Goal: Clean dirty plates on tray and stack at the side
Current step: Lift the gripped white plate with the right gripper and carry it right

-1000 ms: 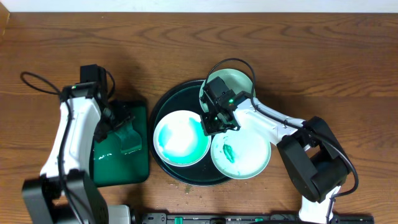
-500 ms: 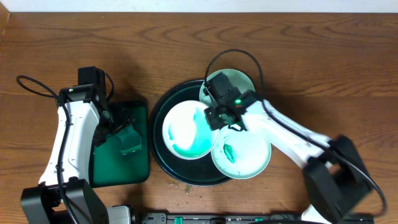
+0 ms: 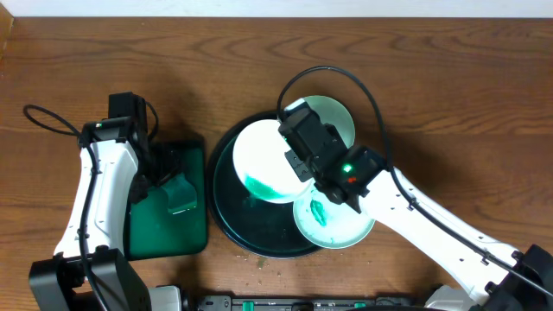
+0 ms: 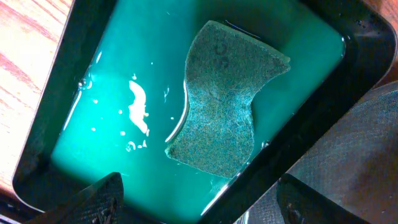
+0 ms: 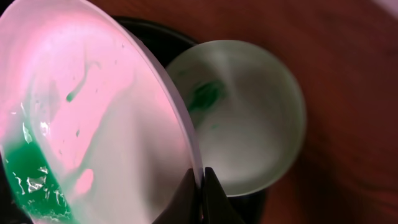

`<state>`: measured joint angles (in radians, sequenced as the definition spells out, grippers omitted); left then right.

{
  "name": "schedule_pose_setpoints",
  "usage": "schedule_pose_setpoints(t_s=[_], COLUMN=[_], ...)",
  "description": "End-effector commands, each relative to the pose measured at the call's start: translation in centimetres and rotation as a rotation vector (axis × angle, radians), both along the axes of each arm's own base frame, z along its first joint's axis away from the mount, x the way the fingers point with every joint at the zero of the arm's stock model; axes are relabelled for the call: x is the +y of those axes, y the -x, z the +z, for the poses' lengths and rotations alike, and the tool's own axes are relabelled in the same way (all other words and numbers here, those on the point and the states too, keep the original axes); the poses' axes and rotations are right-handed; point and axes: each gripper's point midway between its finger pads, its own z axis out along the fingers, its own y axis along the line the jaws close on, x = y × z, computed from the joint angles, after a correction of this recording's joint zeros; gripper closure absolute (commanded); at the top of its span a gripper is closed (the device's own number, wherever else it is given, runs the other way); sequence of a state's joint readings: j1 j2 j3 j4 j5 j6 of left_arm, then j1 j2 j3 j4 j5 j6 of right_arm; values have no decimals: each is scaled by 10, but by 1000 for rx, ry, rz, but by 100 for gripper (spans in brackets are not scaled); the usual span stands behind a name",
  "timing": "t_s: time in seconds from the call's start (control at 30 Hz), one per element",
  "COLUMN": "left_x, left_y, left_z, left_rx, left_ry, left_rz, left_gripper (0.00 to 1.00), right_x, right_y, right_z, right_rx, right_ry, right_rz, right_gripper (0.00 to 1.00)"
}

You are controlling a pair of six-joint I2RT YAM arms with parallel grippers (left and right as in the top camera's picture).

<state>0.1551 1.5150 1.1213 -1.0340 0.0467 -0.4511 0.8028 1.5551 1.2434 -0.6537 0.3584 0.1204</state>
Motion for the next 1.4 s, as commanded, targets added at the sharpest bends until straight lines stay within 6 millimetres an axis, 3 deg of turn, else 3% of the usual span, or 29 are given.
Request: schedule_pose_setpoints(t_s=[0.0,0.2,0.5,0.77,1.07,1.37], left_x=[1,1,1,1,1,1], left_y=[2,2,2,2,2,2], left_z=[-1,-1,-1,-1,-1,-1], left_rx=[8,8,8,8,8,8], left_ry=[-4,-4,-4,-4,-4,-4], left_rz=[-3,-3,-3,-3,-3,-3], left_gripper=[21,21,20,20,20,21], right_x=[-13,-14,5,3,5,6], right_y=[-13,-23,-13,-3,7,6], right_z=[27,55,96,109,116,113], right_rx=[-144,-318,-525,-570,-593,-594], right_ry=[103,263,585,775,859,786], right_rz=[-29,-3,135,166,179,143], right_gripper=[99,99,99,99,99,99])
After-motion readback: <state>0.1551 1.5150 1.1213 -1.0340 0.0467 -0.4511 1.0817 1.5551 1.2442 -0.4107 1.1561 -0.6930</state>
